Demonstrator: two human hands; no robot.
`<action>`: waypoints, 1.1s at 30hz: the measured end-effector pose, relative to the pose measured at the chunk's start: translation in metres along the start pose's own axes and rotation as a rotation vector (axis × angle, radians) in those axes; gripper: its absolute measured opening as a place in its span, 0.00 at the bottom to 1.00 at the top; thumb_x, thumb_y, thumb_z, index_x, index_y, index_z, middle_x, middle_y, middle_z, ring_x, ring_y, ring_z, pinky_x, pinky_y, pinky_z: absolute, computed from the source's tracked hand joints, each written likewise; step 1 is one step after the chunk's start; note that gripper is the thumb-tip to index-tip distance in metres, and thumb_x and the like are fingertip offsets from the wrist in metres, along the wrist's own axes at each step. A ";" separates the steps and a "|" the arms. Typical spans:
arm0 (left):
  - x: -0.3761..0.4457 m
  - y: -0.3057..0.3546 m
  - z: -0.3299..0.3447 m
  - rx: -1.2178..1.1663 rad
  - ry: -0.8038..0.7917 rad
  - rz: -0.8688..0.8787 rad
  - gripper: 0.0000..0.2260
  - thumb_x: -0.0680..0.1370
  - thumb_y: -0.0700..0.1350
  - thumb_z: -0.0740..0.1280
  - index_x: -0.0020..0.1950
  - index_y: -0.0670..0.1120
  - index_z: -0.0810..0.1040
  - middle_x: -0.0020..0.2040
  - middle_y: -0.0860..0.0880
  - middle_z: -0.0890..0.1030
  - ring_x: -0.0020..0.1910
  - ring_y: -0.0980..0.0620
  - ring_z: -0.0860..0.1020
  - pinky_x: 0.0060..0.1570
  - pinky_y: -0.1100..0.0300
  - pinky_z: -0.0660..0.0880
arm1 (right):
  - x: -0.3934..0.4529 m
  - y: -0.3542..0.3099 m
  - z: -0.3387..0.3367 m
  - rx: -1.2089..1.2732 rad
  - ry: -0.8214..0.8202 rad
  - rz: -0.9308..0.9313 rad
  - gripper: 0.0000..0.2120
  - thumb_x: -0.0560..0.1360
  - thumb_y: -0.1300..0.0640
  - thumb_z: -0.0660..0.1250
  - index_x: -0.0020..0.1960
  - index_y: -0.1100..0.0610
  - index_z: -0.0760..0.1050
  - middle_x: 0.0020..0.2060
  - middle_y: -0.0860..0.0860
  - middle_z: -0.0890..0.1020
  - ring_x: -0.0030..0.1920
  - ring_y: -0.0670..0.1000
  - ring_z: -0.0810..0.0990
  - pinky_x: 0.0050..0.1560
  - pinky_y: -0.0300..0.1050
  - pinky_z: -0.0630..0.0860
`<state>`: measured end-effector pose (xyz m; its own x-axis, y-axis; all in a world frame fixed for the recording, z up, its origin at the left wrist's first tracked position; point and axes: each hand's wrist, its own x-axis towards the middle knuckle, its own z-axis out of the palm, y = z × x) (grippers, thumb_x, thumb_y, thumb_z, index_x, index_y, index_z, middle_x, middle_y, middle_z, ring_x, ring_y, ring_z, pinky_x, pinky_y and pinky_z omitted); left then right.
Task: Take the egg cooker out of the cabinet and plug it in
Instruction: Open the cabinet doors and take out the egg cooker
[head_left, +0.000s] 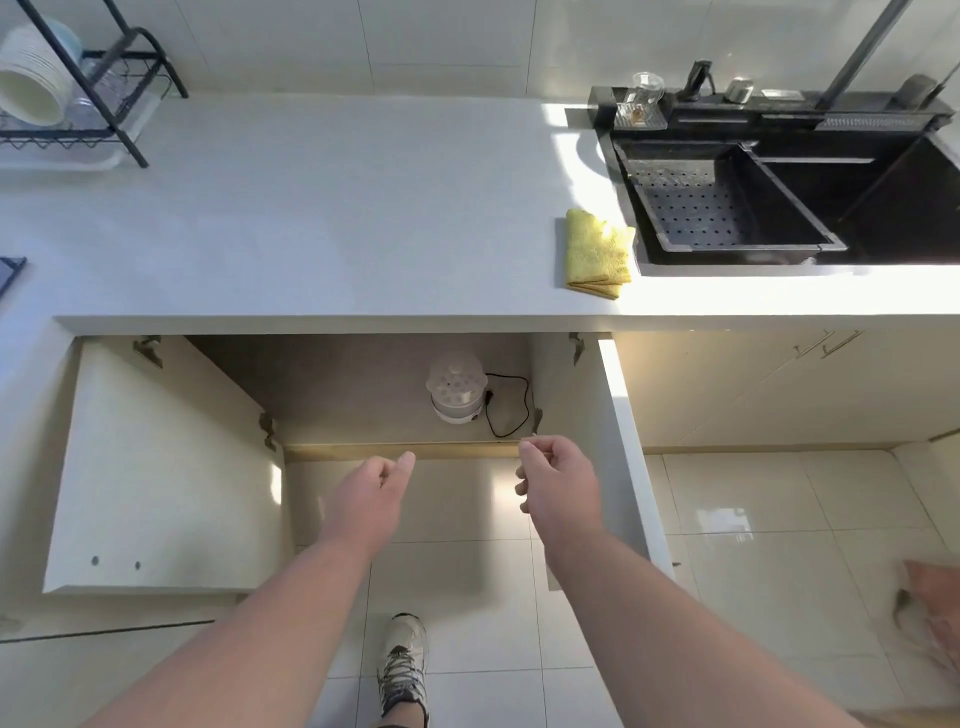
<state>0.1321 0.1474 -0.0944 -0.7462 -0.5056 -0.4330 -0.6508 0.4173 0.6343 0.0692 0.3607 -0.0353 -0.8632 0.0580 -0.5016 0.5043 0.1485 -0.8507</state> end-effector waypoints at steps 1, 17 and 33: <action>0.010 -0.001 0.005 -0.018 0.001 -0.013 0.24 0.84 0.65 0.59 0.44 0.46 0.77 0.38 0.53 0.79 0.39 0.50 0.77 0.37 0.54 0.69 | 0.010 0.006 0.007 0.018 0.016 0.039 0.05 0.82 0.56 0.66 0.49 0.52 0.81 0.38 0.49 0.81 0.34 0.49 0.78 0.36 0.44 0.77; 0.253 -0.095 0.164 -0.620 0.139 -0.387 0.23 0.78 0.68 0.65 0.47 0.48 0.78 0.50 0.45 0.85 0.53 0.40 0.84 0.63 0.43 0.79 | 0.258 0.178 0.142 0.161 0.209 0.210 0.15 0.81 0.55 0.64 0.56 0.68 0.78 0.40 0.56 0.78 0.33 0.55 0.74 0.35 0.48 0.73; 0.445 -0.222 0.237 -0.452 0.193 0.120 0.40 0.71 0.79 0.57 0.63 0.48 0.80 0.60 0.44 0.85 0.62 0.39 0.82 0.66 0.37 0.77 | 0.488 0.358 0.194 -0.511 0.236 -0.042 0.11 0.83 0.49 0.66 0.45 0.51 0.79 0.40 0.50 0.83 0.50 0.58 0.84 0.48 0.48 0.77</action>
<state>-0.0888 0.0087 -0.5801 -0.7448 -0.6222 -0.2412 -0.4049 0.1340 0.9045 -0.1667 0.2506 -0.6146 -0.8942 0.2523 -0.3699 0.4436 0.6115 -0.6552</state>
